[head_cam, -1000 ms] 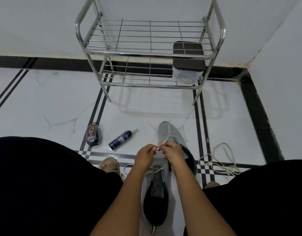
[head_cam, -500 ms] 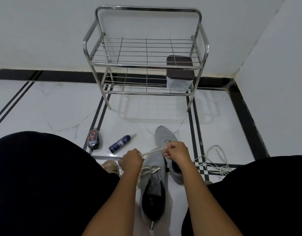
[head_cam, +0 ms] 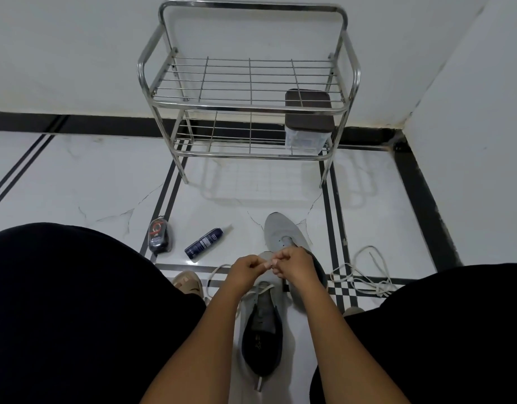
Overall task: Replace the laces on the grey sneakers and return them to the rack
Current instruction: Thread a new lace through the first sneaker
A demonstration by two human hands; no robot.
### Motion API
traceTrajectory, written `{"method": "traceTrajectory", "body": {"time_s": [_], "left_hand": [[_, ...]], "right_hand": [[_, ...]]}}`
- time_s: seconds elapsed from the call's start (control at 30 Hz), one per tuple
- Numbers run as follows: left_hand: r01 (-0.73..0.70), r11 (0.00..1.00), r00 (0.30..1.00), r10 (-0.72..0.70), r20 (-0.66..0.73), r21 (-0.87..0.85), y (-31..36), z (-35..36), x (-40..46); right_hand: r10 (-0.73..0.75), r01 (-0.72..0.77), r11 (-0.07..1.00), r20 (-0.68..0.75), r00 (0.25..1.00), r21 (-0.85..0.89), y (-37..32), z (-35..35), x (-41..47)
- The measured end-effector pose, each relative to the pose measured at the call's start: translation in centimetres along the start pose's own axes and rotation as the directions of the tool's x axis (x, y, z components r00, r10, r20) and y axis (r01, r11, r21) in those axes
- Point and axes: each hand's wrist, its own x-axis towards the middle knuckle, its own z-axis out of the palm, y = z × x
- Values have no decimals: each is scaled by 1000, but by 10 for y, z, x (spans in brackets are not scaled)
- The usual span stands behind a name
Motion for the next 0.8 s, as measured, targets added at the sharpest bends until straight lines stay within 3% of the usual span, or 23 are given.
{"method": "traceTrajectory", "body": {"time_s": [0.1,0.2,0.27,0.33,0.4,0.57,0.8], "left_hand": [[12,1000,998,-12,-57,1,-3,4,4],[120,992,978,-110,-178,48,-12,5,9],[215,972,960,-194,-199,91,-21,6,9],[307,939,942,-275,-194,158,-31,10,7],[360,898,929,-321,-184,252,-39,17,4],[363,771,931,-313,-186,523,-47,32,2],[303,644,953,-218,-211,702,-51,48,9]], "right_hand": [[7,-6,1000,-68,998,28,5,3,6],[67,-65,998,-169,983,20,20,6,16],[92,-117,982,-169,981,-146,33,11,21],[137,-152,917,-67,988,-370,43,21,16],[179,-149,872,19,984,-466,54,34,6],[160,-147,918,4,987,-367,74,39,-2],[161,-147,922,9,987,-359,87,30,9]]}}
